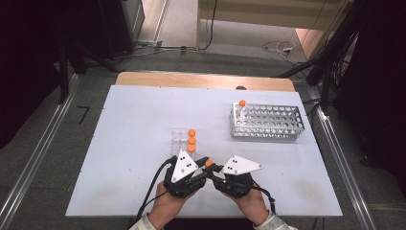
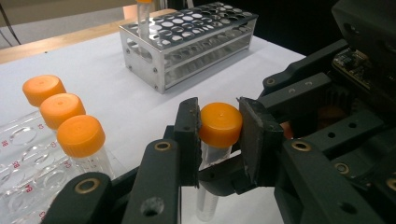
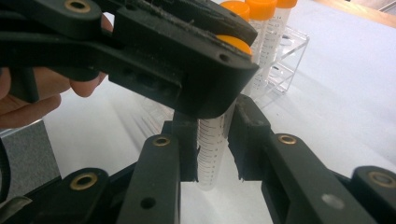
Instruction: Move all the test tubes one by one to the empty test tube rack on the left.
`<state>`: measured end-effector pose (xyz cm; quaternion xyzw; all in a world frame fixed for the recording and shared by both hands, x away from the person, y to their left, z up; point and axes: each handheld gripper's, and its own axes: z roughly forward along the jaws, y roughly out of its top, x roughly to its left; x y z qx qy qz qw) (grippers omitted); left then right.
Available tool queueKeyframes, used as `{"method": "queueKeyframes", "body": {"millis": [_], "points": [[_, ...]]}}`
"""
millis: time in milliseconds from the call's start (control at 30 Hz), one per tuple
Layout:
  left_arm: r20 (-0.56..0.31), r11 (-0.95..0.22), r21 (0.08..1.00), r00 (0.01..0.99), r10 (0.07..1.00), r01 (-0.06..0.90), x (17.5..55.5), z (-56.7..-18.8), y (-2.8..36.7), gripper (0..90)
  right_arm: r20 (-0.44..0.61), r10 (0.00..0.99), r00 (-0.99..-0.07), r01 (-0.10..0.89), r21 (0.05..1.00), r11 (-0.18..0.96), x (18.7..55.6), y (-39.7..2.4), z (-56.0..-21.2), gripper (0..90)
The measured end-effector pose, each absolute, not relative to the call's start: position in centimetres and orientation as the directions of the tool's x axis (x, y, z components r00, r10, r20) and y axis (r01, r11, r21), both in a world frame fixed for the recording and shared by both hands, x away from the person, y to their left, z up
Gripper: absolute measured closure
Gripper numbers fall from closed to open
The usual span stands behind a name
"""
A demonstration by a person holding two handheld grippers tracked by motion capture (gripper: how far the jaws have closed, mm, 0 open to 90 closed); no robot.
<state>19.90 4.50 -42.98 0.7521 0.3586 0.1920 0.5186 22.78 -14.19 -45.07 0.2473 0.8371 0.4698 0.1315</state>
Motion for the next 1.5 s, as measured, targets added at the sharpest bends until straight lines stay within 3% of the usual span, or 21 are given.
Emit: {"method": "queueKeyframes", "body": {"millis": [67,133,233,833,1500], "points": [[-0.087,-0.197,0.921,0.668,0.739,0.337,19.9,-42.7,4.7,69.4,0.016,0.529,-0.849,0.288,0.852,0.437,22.8,-14.1,-45.0,40.9],[-0.09,-0.186,0.925,0.665,0.741,0.332,19.9,-42.4,5.0,69.4,0.012,0.535,-0.844,0.292,0.848,0.441,22.8,-14.0,-45.1,26.5],[-0.104,-0.163,0.93,0.661,0.743,0.329,20.0,-41.9,5.4,69.4,0.026,0.531,-0.847,0.306,0.841,0.447,22.9,-13.8,-45.1,15.9],[-0.133,-0.055,0.955,0.588,0.798,0.29,20.3,-39.3,9.2,69.4,0.022,0.545,-0.838,0.321,0.827,0.461,23.0,-13.7,-45.5,13.8],[-0.051,-0.149,0.935,0.538,0.842,0.323,21.0,-42.0,8.1,69.3,0.03,0.549,-0.835,0.33,0.826,0.456,23.0,-13.7,-45.5,14.0]]}}
